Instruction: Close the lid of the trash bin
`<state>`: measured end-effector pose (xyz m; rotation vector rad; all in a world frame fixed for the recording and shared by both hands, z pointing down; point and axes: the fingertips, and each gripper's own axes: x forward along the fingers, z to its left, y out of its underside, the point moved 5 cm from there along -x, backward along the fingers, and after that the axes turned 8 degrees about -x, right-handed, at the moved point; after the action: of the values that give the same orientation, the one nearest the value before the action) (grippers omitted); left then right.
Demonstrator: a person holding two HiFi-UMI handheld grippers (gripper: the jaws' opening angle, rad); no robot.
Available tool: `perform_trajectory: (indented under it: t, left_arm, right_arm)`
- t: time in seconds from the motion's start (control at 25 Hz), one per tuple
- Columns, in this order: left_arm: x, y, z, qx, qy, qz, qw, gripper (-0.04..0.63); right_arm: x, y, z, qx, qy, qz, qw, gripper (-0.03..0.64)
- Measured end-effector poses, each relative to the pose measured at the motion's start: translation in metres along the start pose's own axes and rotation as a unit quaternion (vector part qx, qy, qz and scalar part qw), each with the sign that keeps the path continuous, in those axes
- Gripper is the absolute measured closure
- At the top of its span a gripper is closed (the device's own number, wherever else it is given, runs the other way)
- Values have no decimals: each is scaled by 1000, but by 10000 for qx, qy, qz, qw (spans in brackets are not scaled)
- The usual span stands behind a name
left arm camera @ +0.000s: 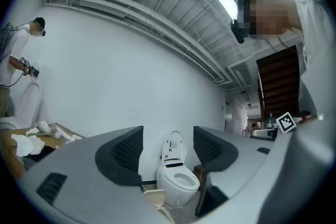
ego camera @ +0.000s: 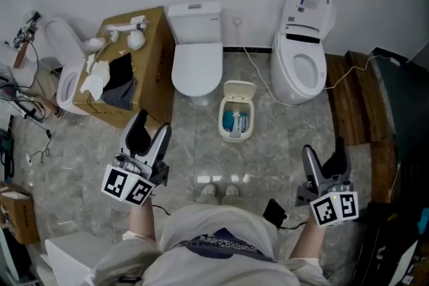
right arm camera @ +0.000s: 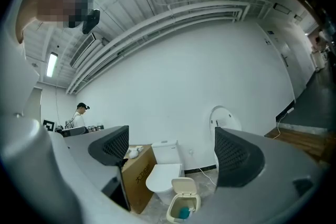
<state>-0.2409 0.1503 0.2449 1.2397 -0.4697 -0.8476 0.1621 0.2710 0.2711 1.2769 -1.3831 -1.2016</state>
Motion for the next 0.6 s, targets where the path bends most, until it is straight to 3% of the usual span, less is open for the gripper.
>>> perform_trajectory:
  t: [0.36,0.6]
  left_arm:
    - [33,21,-18,-32,-142,99,9998,319]
    - [66,40,2,-82,-147,310,9994,319]
  right_arm:
    - [27,6,-36,87,-198,168,9996,118]
    - [80,25,-28,83,-310,291,9991,120]
